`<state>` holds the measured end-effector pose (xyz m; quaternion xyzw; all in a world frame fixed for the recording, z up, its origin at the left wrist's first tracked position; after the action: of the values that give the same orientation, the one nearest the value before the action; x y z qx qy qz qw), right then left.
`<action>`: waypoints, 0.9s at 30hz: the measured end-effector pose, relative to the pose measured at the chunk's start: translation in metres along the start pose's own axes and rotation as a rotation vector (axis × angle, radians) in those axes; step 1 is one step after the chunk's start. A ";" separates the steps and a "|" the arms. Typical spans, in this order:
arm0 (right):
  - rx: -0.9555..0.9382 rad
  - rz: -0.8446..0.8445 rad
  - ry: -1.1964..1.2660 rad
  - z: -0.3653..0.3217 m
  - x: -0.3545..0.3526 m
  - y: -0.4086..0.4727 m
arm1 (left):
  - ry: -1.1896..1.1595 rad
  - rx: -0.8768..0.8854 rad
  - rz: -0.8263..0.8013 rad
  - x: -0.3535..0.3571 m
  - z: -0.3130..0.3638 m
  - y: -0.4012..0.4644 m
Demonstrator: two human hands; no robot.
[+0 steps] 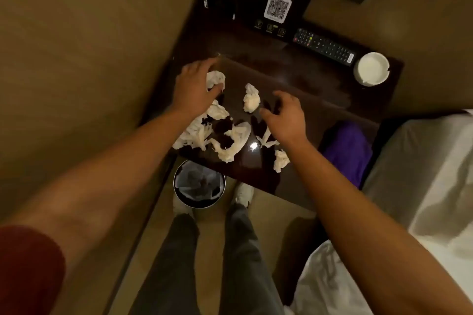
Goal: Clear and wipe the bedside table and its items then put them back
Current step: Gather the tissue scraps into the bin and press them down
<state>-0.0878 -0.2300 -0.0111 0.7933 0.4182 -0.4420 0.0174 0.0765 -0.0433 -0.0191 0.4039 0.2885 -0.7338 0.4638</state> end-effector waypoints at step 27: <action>0.129 0.007 0.476 -0.067 0.032 -0.019 | -0.444 -0.195 0.182 -0.055 0.007 -0.036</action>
<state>-0.0467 -0.1706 0.0135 0.8760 0.3789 -0.2683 -0.1308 0.0544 -0.0097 0.0342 0.2105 0.2116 -0.7284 0.6167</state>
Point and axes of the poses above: each hand's wrist, its own y-axis towards the middle knuckle, its own x-axis out of the palm, z = x × y, the point moved 9 cm from there along y, towards the middle knuckle, and after that the axes turned 11 degrees about z, right-handed, at the moved point
